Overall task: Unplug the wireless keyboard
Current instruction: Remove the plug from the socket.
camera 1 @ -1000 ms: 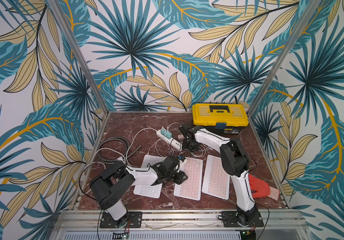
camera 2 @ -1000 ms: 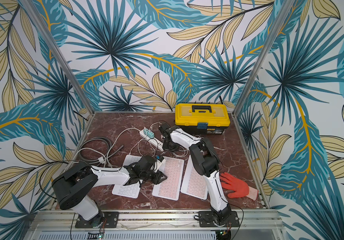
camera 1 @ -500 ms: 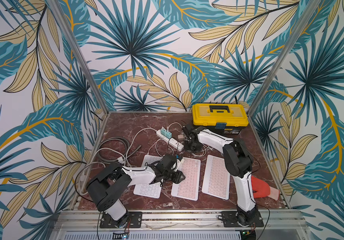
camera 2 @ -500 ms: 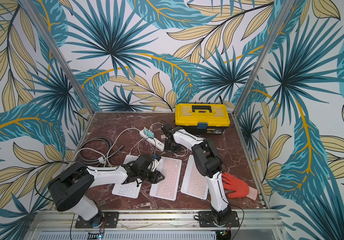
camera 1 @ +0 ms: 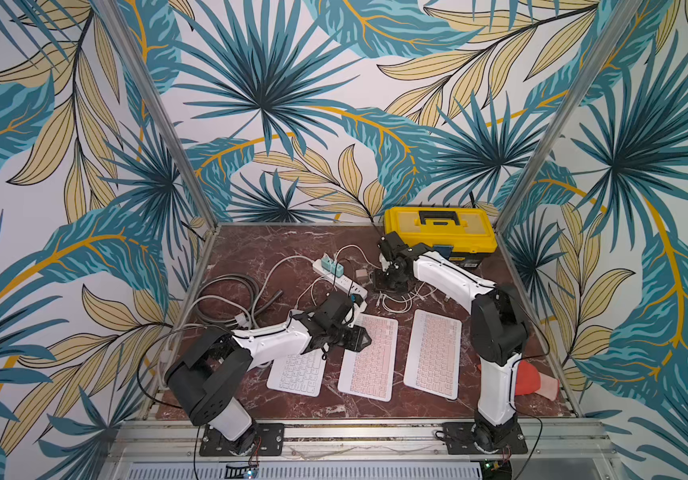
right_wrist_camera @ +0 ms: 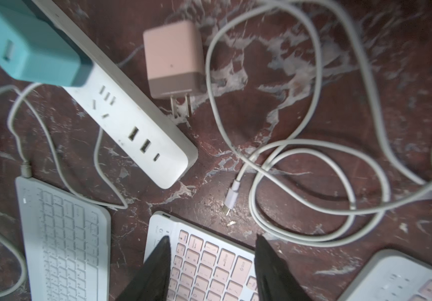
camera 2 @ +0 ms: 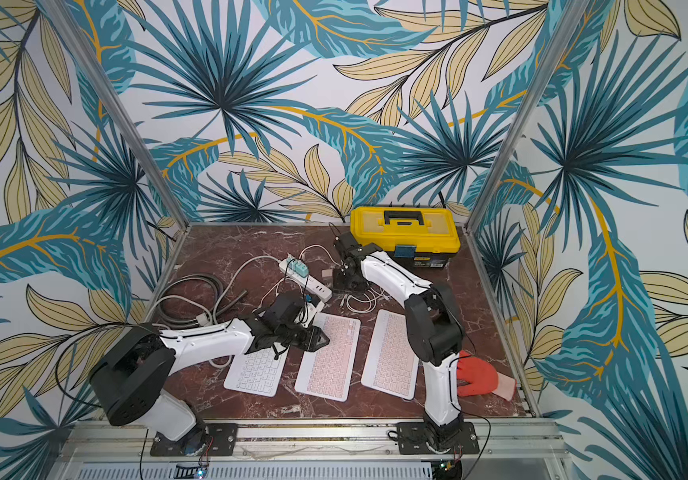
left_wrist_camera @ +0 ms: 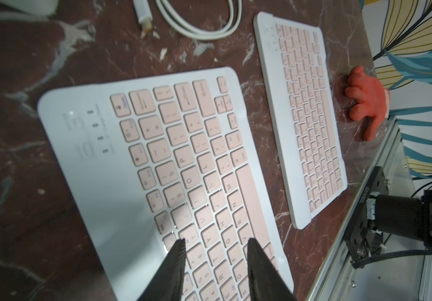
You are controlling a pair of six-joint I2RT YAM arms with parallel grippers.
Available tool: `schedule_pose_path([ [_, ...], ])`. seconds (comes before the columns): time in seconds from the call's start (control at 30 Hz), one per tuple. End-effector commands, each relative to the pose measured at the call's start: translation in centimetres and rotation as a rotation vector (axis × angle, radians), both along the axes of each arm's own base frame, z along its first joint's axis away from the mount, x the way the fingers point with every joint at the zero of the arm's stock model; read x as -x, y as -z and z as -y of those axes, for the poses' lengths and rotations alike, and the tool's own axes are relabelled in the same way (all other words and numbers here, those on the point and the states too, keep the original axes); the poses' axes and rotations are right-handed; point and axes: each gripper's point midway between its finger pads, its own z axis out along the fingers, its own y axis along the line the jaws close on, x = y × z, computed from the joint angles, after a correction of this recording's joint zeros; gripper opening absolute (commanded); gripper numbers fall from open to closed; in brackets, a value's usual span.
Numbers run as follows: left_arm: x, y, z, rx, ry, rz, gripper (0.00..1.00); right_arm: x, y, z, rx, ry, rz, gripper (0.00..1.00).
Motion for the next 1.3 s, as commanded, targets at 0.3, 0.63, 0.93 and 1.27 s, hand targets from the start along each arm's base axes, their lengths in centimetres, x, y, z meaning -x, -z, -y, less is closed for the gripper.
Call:
schedule_pose_path([
  [0.3, -9.1, -4.5, -5.5, 0.041, -0.421, 0.056, 0.44, -2.4, -3.7, 1.3, -0.025, -0.063, 0.152, 0.55],
  [0.63, -14.0, -7.1, -11.3, 0.112, -0.673, 0.052, 0.46, -3.7, -3.4, -2.4, -0.163, -0.152, 0.214, 0.51],
  [0.93, -15.1, -5.3, -15.7, 0.135, -0.834, -0.035, 0.46, -3.8, -2.9, -6.8, -0.17, -0.394, 0.325, 0.49],
  [1.27, -18.2, -4.5, -17.4, 0.164, -0.871, -0.085, 0.49, -4.9, -1.2, -10.8, -0.121, -0.625, 0.442, 0.53],
])
